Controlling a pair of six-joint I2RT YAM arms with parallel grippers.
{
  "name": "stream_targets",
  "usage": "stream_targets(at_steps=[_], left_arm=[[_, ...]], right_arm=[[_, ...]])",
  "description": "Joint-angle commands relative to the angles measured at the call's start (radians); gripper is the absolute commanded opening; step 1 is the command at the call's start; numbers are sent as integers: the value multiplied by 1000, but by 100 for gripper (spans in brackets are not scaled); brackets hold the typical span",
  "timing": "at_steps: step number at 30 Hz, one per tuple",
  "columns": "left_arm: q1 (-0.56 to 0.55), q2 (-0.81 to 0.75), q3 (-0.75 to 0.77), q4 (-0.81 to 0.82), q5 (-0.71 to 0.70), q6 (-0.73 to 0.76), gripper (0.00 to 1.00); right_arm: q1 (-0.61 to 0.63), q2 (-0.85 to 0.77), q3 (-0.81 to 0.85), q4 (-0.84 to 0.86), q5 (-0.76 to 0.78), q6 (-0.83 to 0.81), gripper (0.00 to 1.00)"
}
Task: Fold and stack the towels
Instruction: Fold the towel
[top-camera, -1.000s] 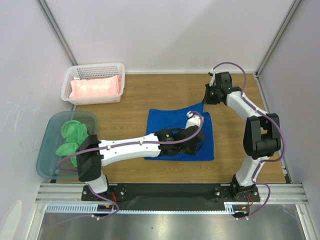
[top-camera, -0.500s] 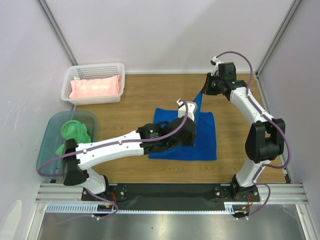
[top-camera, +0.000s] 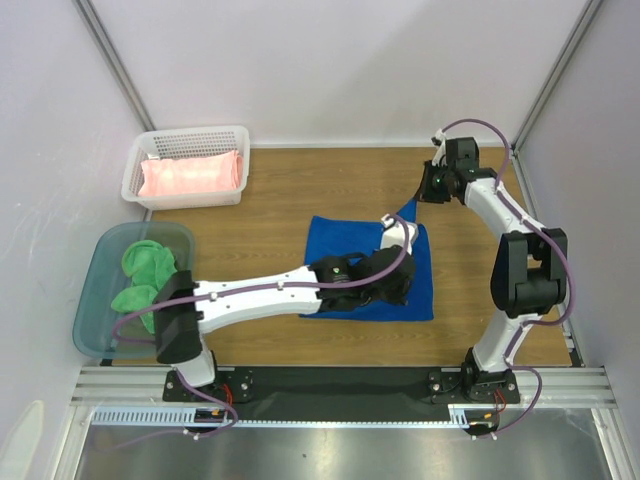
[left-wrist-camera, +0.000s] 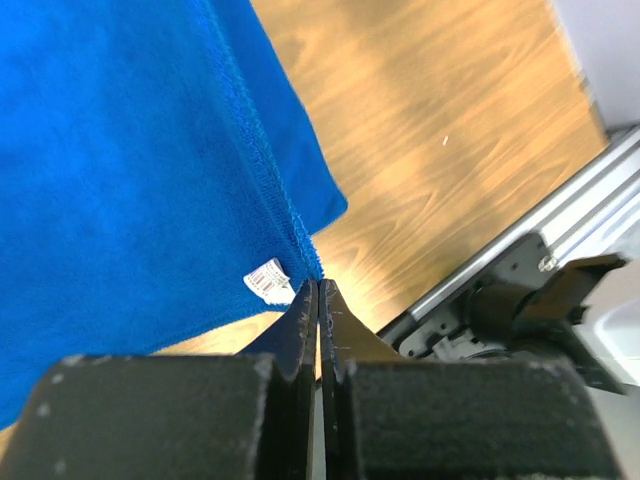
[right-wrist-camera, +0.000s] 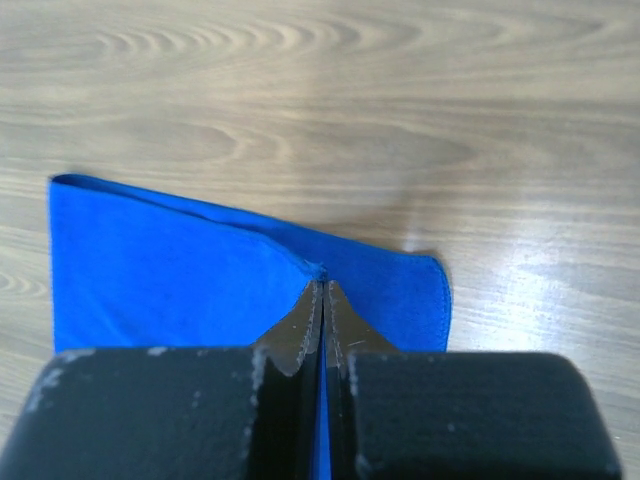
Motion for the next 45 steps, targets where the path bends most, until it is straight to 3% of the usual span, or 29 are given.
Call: stream_targets(at_steps=[1, 7, 31, 33, 35, 37, 38, 40, 41, 45], left_arm=[[-34, 54, 66, 33, 96, 30, 0], [-35, 169, 160, 8, 144, 62, 0], [-32, 372, 335, -23, 271, 119, 1], [-29, 380, 342, -26, 280, 121, 8], [-26, 378, 339, -18, 288, 122, 23], [-25, 364, 313, 9, 290, 125, 34], [-20, 348, 303, 19, 286, 125, 44], [-14, 323, 255, 54, 285, 118, 51], [-2, 295, 235, 63, 285, 108, 60], [41, 205, 137, 92, 277, 56, 74]], right_arm=[[-8, 32, -10, 46, 28, -24, 0], [-33, 65, -79, 81, 51, -25, 0], [-79, 127, -133, 83, 188, -39, 0], [-79, 133, -133, 81, 186, -37, 0], [-80, 137, -128, 78, 180, -33, 1], [-82, 125, -126, 72, 150, -31, 12], [-82, 118, -120, 66, 137, -31, 27], [-82, 98, -113, 53, 105, -31, 42], [-83, 76, -107, 37, 98, -24, 52], [-88, 18, -87, -26, 77, 12, 62]])
